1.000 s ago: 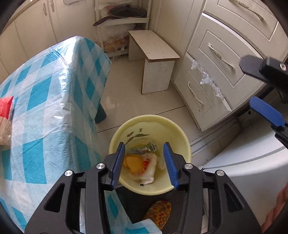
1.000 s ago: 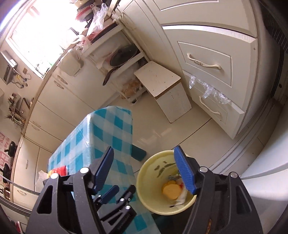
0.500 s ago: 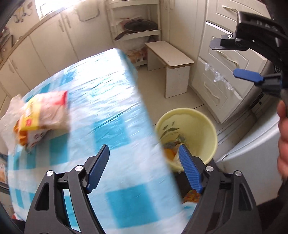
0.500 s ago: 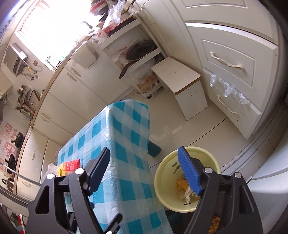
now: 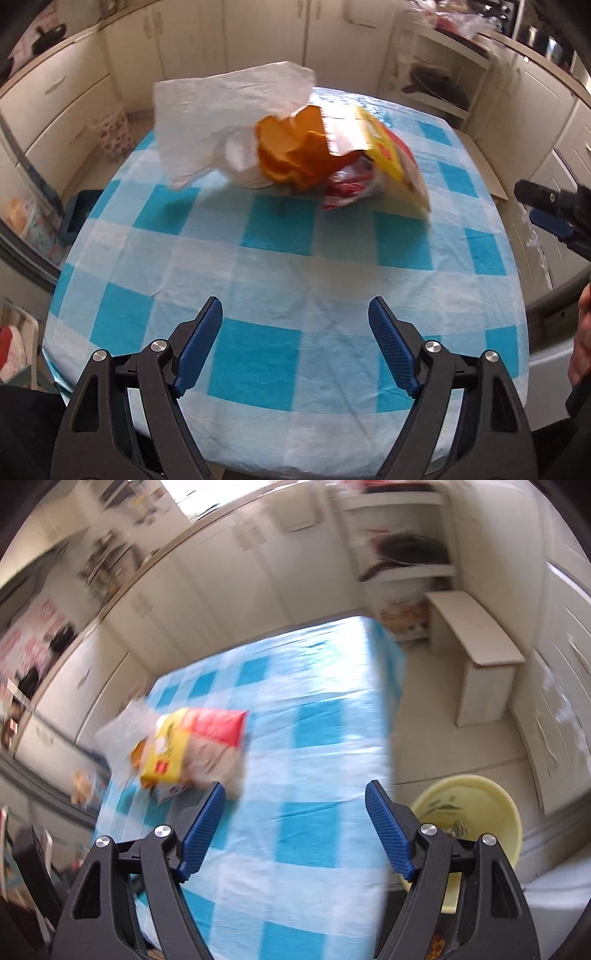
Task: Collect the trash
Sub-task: 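Move both tools back over the table toward the yellow bread bag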
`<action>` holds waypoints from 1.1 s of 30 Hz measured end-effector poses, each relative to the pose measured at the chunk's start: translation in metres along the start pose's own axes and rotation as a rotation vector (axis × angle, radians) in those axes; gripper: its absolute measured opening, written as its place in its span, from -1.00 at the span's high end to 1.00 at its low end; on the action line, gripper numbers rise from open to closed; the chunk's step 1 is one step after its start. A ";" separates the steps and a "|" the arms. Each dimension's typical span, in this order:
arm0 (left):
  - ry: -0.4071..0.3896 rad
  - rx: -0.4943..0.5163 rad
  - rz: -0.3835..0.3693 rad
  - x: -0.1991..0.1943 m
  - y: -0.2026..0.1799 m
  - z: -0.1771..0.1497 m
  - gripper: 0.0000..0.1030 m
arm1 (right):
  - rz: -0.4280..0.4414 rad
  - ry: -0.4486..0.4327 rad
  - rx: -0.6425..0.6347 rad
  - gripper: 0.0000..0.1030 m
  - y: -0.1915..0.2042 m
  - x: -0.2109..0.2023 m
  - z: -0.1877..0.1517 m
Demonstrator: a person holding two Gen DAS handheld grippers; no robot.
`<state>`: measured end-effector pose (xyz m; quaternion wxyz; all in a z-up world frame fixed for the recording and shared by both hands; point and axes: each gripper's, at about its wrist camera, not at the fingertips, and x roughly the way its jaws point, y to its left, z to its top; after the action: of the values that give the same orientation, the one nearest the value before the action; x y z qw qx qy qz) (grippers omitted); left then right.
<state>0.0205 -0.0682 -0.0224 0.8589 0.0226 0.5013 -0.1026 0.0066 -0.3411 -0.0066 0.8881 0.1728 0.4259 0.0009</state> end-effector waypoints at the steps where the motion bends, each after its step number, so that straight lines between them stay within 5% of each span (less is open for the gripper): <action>1: -0.003 -0.027 0.001 0.000 0.010 0.001 -0.51 | -0.007 0.001 -0.051 -0.51 0.017 0.006 -0.002; 8: -0.015 -0.124 0.014 0.002 0.055 0.000 -0.51 | -0.097 -0.031 -0.321 -0.51 0.093 0.042 -0.011; 15: -0.032 -0.122 0.033 -0.002 0.068 -0.003 -0.51 | -0.116 -0.052 -0.360 -0.51 0.116 0.069 -0.004; 20: -0.029 -0.116 0.032 -0.002 0.072 -0.003 -0.51 | -0.032 -0.077 -0.271 -0.41 0.110 0.067 0.008; 27: -0.057 -0.025 0.024 -0.006 0.050 0.004 -0.51 | 0.120 -0.071 0.010 0.21 0.065 0.061 0.023; 29: -0.070 0.014 0.031 -0.008 0.042 0.008 -0.51 | 0.157 -0.060 0.047 0.21 0.058 0.060 0.024; 33: -0.080 0.022 0.048 -0.011 0.041 0.010 -0.51 | 0.174 -0.048 -0.107 -0.41 0.084 0.055 0.018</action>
<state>0.0324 -0.0284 -0.0106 0.8801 0.0400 0.4648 -0.0885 0.0678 -0.2596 -0.0116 0.9026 0.1613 0.3872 0.0967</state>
